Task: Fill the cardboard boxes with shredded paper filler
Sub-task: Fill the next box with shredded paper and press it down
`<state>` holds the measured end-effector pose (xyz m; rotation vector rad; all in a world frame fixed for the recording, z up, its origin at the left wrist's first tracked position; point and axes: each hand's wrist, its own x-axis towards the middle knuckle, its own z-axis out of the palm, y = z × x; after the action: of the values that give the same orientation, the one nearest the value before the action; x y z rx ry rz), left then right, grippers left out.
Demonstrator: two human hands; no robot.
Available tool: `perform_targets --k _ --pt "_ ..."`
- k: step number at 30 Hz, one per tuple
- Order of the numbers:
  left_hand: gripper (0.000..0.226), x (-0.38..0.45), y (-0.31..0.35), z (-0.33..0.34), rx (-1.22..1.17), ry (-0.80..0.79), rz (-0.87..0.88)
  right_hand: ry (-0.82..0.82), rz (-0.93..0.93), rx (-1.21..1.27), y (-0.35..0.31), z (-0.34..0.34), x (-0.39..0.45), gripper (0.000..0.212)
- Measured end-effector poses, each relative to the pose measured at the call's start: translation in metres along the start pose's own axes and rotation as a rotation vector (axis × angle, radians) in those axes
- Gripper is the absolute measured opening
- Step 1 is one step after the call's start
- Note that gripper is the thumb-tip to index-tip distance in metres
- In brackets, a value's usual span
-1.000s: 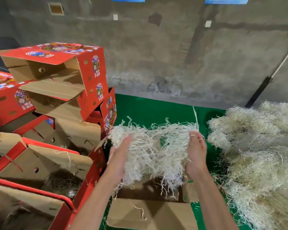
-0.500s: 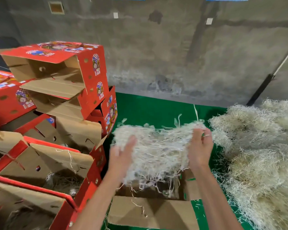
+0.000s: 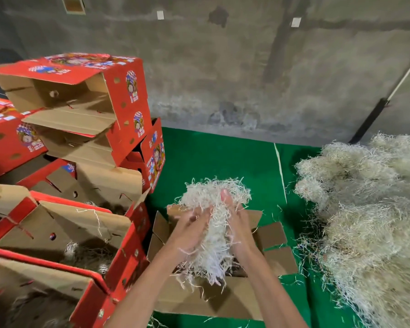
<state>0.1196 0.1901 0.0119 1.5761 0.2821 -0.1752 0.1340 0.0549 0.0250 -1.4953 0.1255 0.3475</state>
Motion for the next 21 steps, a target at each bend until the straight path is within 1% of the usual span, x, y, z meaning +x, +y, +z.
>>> perform_targets --k 1,2,3,4,5,6,7,8,9,11,12,14,15,16,17,18,20,21 --pt "0.069 0.002 -0.002 -0.001 -0.005 0.050 -0.019 -0.019 -0.009 0.041 0.004 -0.002 0.003 0.068" --pt "0.056 0.004 -0.003 -0.003 -0.046 0.119 -0.015 -0.012 -0.048 0.044 0.007 -0.003 0.006 0.033" --pt "0.047 0.004 -0.002 -0.003 -0.104 0.182 0.000 0.034 -0.086 0.018 0.011 -0.001 0.010 0.011" --pt "0.046 0.005 0.000 -0.001 -0.195 0.214 0.006 0.081 -0.143 -0.048 0.012 0.003 0.011 0.023" --pt "0.056 0.005 0.000 0.002 -0.239 0.218 0.014 0.076 -0.213 -0.120 0.013 0.009 0.009 0.040" --pt "0.074 0.002 -0.002 0.007 -0.223 0.204 0.039 0.036 -0.301 -0.158 0.012 0.017 0.003 0.056" --pt "0.085 -0.003 -0.004 0.014 -0.180 0.191 0.058 0.008 -0.357 -0.180 0.013 0.023 0.001 0.066" --pt "0.091 -0.005 -0.006 0.018 -0.173 0.214 0.057 0.009 -0.368 -0.159 0.014 0.025 -0.001 0.072" --pt "0.089 -0.005 -0.004 0.016 -0.199 0.272 0.036 0.076 -0.351 -0.112 0.011 0.021 0.001 0.075" --pt "0.063 0.001 0.006 -0.004 -0.321 0.437 0.011 0.260 -0.322 -0.044 0.001 -0.004 0.004 0.070" --pt "0.055 0.005 0.010 -0.020 -0.362 0.511 -0.002 0.318 -0.314 -0.029 -0.004 -0.020 0.006 0.068" --pt "0.049 0.012 0.011 -0.049 -0.354 0.584 0.009 0.366 -0.307 0.005 -0.013 -0.049 0.005 0.063" --pt "0.047 0.012 0.009 -0.057 -0.354 0.573 0.022 0.385 -0.298 0.035 -0.014 -0.059 0.006 0.064" --pt "0.044 0.010 0.008 -0.059 -0.351 0.521 0.011 0.398 -0.273 0.060 -0.015 -0.062 0.008 0.068" --pt "0.042 0.009 0.005 -0.056 -0.345 0.428 -0.009 0.383 -0.230 0.086 -0.014 -0.061 0.010 0.074" --pt "0.044 0.008 0.002 -0.049 -0.349 0.311 -0.038 0.332 -0.189 0.117 -0.011 -0.057 0.010 0.079" --pt "0.050 0.004 -0.004 -0.032 -0.374 0.097 -0.088 0.236 -0.131 0.118 -0.005 -0.046 0.008 0.082" --pt "0.059 0.003 -0.009 -0.026 -0.350 0.069 -0.110 0.212 -0.110 0.083 0.000 -0.042 0.007 0.086"
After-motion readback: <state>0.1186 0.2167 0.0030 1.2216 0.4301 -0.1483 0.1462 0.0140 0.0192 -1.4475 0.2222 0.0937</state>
